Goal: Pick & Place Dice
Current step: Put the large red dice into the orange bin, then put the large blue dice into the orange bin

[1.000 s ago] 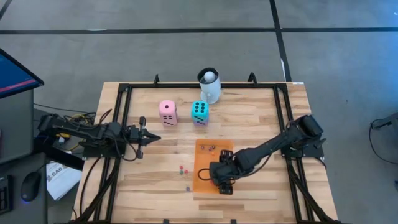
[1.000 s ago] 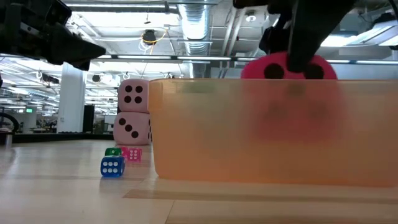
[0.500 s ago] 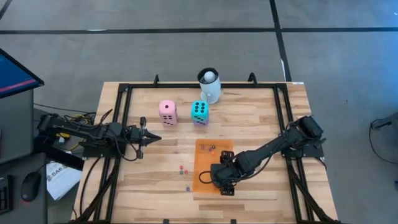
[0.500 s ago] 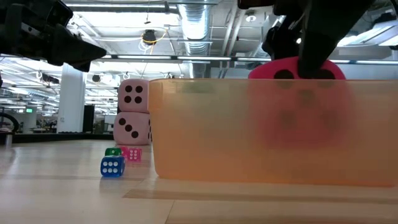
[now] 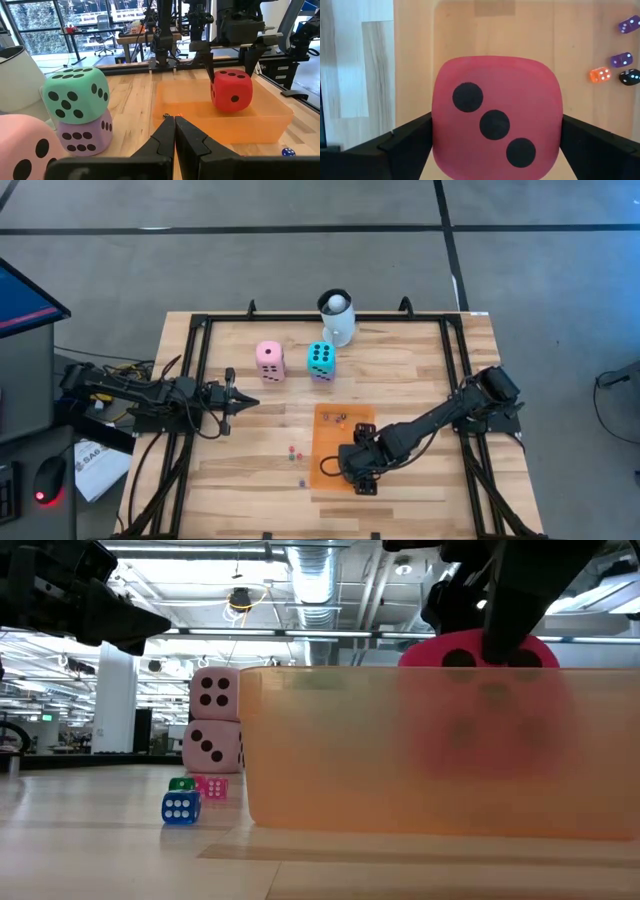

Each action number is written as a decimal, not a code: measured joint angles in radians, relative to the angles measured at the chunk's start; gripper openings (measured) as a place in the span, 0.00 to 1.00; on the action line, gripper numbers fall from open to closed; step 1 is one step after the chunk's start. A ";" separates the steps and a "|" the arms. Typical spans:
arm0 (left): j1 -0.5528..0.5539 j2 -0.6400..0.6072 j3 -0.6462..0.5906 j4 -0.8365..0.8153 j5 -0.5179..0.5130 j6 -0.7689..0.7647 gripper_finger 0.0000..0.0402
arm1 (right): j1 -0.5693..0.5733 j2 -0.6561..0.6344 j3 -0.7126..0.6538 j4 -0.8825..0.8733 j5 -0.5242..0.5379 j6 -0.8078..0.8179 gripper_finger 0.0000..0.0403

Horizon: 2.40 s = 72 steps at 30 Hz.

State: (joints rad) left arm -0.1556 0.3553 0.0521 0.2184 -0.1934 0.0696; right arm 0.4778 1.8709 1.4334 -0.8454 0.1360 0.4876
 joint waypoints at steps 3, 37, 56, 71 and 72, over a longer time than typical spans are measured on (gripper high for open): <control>0.000 0.000 0.000 0.000 0.000 0.000 0.00 | 0.000 0.000 0.000 0.001 0.000 0.000 0.98; 0.000 0.000 0.000 0.000 0.000 0.000 0.00 | -0.009 -0.023 0.158 -0.184 -0.003 -0.158 0.99; 0.000 0.000 0.000 0.007 0.000 0.002 0.00 | -0.017 -0.359 0.159 -0.210 0.430 -0.289 0.99; 0.000 0.000 0.000 0.007 0.000 0.004 0.00 | -0.138 -0.413 0.149 -0.221 0.474 -0.468 0.99; 0.000 0.000 0.000 0.007 0.000 0.004 0.00 | -0.152 -0.412 0.149 -0.220 0.473 -0.479 0.99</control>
State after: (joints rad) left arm -0.1557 0.3553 0.0521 0.2256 -0.1936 0.0734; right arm 0.3259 1.4586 1.5826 -1.0658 0.6092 0.0088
